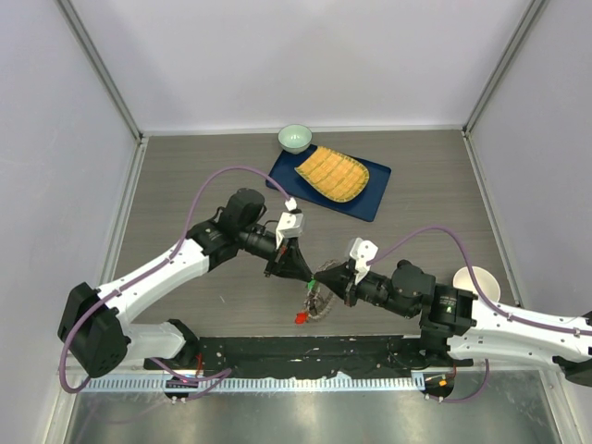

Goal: Remove the keys from the keyring

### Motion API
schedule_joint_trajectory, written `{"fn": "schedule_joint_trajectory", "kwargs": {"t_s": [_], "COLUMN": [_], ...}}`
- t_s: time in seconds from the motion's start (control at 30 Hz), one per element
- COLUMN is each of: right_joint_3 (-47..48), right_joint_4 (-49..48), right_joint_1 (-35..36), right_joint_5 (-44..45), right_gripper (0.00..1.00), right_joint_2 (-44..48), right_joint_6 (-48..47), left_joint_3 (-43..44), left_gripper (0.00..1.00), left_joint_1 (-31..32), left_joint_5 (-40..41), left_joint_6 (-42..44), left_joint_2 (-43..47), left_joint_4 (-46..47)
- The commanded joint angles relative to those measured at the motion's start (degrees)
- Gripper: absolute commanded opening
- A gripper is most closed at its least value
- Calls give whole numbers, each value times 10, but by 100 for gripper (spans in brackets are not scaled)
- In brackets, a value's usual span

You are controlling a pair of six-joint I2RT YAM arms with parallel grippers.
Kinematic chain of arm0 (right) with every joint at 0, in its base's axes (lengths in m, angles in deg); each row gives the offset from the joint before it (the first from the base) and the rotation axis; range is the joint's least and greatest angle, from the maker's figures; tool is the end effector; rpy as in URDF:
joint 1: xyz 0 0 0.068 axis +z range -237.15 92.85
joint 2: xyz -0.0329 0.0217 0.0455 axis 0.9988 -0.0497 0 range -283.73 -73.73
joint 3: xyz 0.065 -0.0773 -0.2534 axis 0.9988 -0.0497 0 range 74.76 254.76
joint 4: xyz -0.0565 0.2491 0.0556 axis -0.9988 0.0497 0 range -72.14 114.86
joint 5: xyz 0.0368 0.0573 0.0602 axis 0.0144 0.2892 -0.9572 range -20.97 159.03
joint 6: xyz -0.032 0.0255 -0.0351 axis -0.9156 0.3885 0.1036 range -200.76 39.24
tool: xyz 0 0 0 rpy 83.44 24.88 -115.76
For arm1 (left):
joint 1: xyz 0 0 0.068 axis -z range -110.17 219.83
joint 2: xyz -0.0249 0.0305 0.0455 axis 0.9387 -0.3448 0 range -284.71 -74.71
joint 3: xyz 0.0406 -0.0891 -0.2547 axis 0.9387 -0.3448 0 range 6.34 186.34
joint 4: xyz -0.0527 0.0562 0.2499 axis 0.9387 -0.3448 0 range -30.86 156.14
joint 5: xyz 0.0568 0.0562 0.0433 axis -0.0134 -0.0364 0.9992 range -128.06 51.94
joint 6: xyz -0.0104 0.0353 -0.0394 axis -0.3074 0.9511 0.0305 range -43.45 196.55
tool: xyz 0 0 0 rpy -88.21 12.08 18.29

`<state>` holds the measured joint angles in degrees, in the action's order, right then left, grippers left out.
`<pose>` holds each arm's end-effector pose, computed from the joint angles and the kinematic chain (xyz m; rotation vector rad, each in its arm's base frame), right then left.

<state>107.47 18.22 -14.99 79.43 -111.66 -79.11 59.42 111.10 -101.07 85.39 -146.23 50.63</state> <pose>0.0580 0.1596 0.3027 -0.8809 1.4929 0.8152 0.1764 -0.1970 0.2929 1.4690 1.5684 -1.5061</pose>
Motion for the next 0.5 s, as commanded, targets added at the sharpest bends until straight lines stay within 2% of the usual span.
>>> {"fn": "schedule_joint_trajectory", "kwargs": {"t_s": [0.0,0.37,0.47], "right_joint_3": [1,-8,-8], "right_joint_4": [-62,-54,-55], "right_joint_1": [0,0,0], "right_joint_5": [16,37,38], "right_gripper": [1,1,1], "right_joint_2": [11,-6,-17], "right_joint_6": [2,-9,-11], "left_joint_3": [21,80,84], "left_gripper": [0,0,0], "left_joint_1": [4,4,4], "left_joint_5": [9,78,82], "left_joint_6": [-5,-3,-19], "left_joint_2": [4,19,21], "left_joint_4": [2,-99,-97]}}
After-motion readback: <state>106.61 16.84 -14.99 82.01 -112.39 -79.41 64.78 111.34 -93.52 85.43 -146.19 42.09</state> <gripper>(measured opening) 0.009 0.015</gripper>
